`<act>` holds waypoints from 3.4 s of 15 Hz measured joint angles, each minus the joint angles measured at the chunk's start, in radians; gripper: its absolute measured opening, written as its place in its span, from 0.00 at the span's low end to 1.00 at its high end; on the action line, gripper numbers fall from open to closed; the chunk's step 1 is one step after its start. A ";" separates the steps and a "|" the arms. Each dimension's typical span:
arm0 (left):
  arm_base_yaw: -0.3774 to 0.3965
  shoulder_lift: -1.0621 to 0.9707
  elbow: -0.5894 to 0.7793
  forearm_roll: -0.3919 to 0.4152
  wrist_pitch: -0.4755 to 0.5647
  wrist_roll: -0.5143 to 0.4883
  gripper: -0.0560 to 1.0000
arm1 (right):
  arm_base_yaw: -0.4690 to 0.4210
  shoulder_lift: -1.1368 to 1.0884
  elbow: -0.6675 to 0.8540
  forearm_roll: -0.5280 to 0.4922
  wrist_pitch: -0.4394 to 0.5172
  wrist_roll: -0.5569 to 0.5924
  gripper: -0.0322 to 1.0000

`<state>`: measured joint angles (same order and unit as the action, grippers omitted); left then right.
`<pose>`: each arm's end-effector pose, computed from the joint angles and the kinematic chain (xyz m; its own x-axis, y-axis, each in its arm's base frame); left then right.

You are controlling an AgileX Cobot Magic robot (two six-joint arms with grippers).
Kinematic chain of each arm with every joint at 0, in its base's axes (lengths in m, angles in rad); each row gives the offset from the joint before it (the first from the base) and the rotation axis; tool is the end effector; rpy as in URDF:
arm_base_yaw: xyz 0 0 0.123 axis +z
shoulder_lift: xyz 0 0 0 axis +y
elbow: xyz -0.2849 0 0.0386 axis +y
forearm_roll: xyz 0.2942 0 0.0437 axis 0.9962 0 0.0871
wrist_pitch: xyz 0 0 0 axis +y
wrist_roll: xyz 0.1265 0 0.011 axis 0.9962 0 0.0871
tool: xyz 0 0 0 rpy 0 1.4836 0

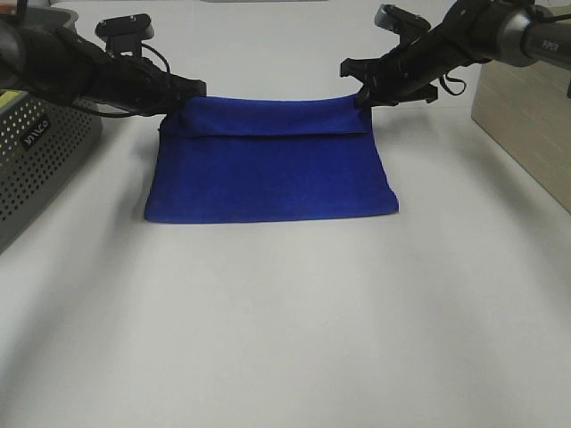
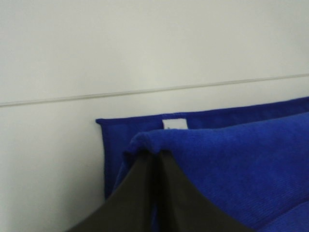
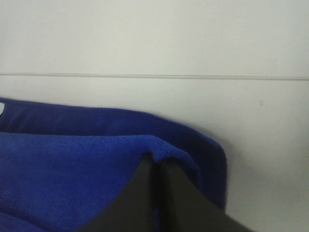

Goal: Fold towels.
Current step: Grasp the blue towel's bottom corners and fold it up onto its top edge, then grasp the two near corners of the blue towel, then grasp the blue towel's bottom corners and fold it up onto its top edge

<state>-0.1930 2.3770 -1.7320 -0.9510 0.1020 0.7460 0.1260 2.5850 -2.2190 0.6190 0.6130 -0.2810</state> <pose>0.5838 -0.1249 0.0772 -0.6082 -0.0854 -0.7892 0.1380 0.9677 -0.2110 0.6257 0.1220 0.0904 -0.7748 0.1338 -0.6179 -0.1653 0.9005 0.4022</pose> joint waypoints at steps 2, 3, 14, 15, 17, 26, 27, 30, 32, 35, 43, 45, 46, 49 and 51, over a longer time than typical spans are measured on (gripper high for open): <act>0.000 0.039 -0.035 0.000 -0.032 0.000 0.06 | 0.000 0.013 0.000 0.000 -0.042 0.000 0.03; 0.000 0.044 -0.037 0.000 -0.038 0.001 0.07 | 0.000 0.014 -0.001 -0.001 -0.046 0.000 0.05; 0.011 -0.017 -0.049 0.183 0.394 -0.081 0.72 | -0.001 -0.062 -0.005 -0.094 0.418 0.053 0.71; 0.012 -0.017 -0.049 0.212 0.462 -0.110 0.69 | -0.001 -0.062 -0.005 -0.098 0.454 0.075 0.71; 0.012 -0.017 -0.049 0.257 0.550 -0.197 0.67 | -0.005 -0.062 -0.005 -0.098 0.512 0.105 0.71; 0.035 -0.075 0.046 0.559 0.624 -0.731 0.66 | -0.070 -0.059 -0.005 -0.112 0.594 0.130 0.71; 0.035 -0.063 0.050 0.560 0.625 -0.740 0.66 | -0.070 -0.054 -0.005 -0.112 0.596 0.130 0.71; 0.035 -0.047 0.051 0.562 0.626 -0.746 0.66 | -0.070 -0.035 0.031 -0.105 0.601 0.125 0.71; 0.035 -0.041 0.051 0.561 0.614 -0.746 0.66 | -0.070 -0.035 0.081 -0.082 0.603 0.107 0.71; 0.030 -0.028 0.044 0.551 0.591 -0.746 0.66 | -0.070 -0.038 0.149 0.024 0.609 0.055 0.71; -0.009 -0.009 0.037 0.511 0.567 -0.714 0.10 | -0.015 -0.038 0.171 -0.023 0.514 0.129 0.11; -0.009 -0.017 0.039 0.521 0.578 -0.703 0.09 | -0.020 -0.038 0.172 -0.026 0.531 0.132 0.03; -0.009 -0.020 0.039 0.533 0.607 -0.702 0.09 | -0.020 -0.040 0.174 -0.027 0.552 0.132 0.03; -0.017 -0.039 0.052 0.557 0.681 -0.699 0.09 | -0.020 -0.107 0.281 -0.030 0.556 0.129 0.03; -0.037 -0.093 0.121 0.564 0.687 -0.699 0.09 | -0.020 -0.205 0.445 -0.030 0.514 0.110 0.03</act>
<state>-0.2300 2.2840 -1.6110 -0.3870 0.7890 0.0470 0.1060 2.3800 -1.7740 0.5890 1.1270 -0.1710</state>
